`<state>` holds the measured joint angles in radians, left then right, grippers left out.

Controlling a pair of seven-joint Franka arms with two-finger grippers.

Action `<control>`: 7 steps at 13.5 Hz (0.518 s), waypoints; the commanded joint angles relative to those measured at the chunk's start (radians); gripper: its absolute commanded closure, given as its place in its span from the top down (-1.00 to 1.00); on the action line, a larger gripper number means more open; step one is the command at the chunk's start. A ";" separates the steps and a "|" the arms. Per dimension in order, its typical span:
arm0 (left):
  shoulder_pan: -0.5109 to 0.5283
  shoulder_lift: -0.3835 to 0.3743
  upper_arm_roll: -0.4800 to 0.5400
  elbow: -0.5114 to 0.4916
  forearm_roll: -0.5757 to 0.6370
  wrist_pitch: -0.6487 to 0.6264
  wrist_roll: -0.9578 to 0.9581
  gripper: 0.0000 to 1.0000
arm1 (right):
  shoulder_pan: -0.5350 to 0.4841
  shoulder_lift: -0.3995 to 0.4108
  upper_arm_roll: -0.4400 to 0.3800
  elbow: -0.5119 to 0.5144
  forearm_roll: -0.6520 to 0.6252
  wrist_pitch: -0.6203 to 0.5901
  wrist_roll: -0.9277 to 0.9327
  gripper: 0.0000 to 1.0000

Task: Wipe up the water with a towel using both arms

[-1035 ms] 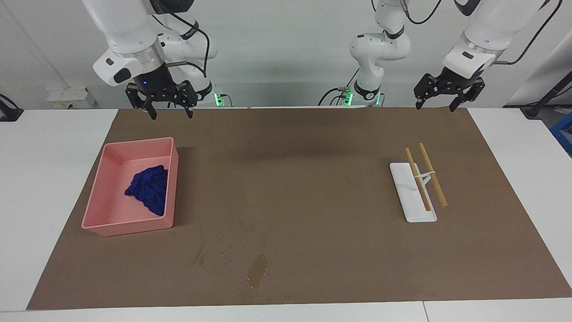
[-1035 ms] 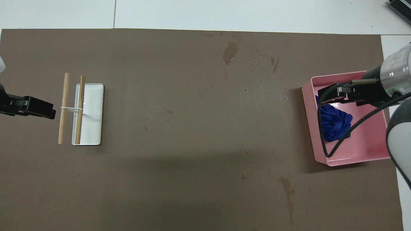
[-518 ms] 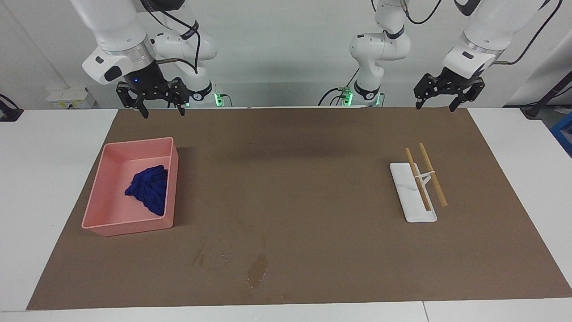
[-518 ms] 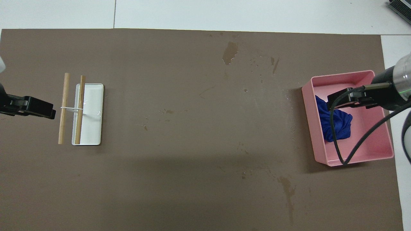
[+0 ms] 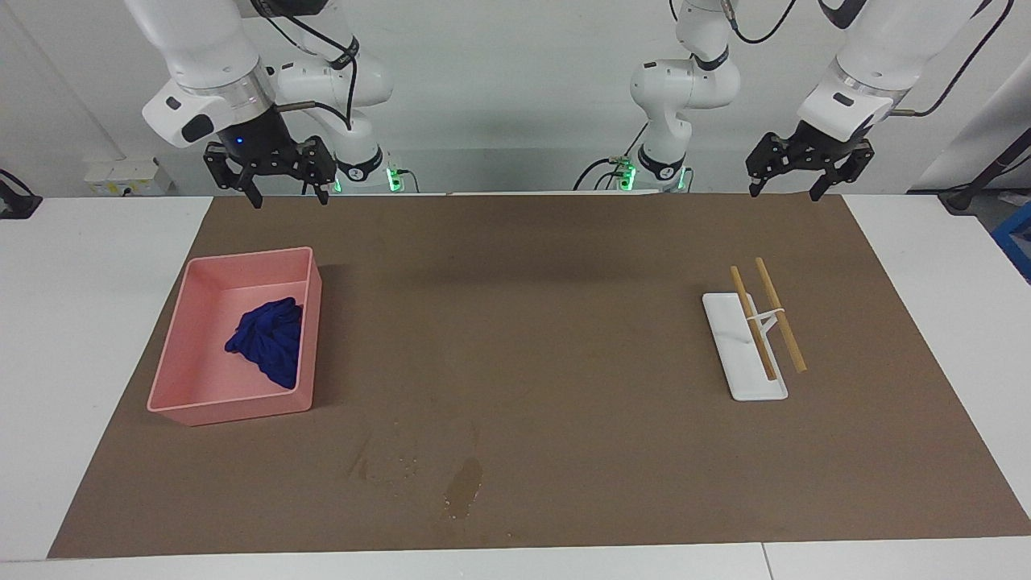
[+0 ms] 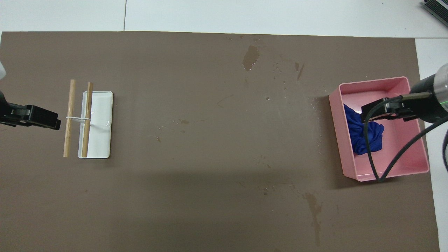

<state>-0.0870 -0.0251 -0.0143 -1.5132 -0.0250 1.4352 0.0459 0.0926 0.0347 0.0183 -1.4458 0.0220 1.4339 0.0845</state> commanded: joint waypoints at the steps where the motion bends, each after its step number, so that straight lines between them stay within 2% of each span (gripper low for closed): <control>1: 0.006 -0.032 0.001 -0.036 -0.006 0.004 0.008 1.00 | -0.027 -0.027 0.028 -0.051 0.022 -0.006 -0.022 1.00; 3: 0.006 -0.032 0.001 -0.036 -0.006 0.004 0.008 1.00 | -0.014 -0.065 0.028 -0.120 0.022 -0.010 -0.011 1.00; 7: 0.006 -0.032 0.001 -0.036 -0.006 0.004 0.008 1.00 | -0.017 -0.068 0.028 -0.128 0.022 0.019 -0.020 1.00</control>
<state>-0.0870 -0.0251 -0.0143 -1.5132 -0.0250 1.4352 0.0459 0.0891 -0.0034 0.0410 -1.5354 0.0221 1.4230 0.0845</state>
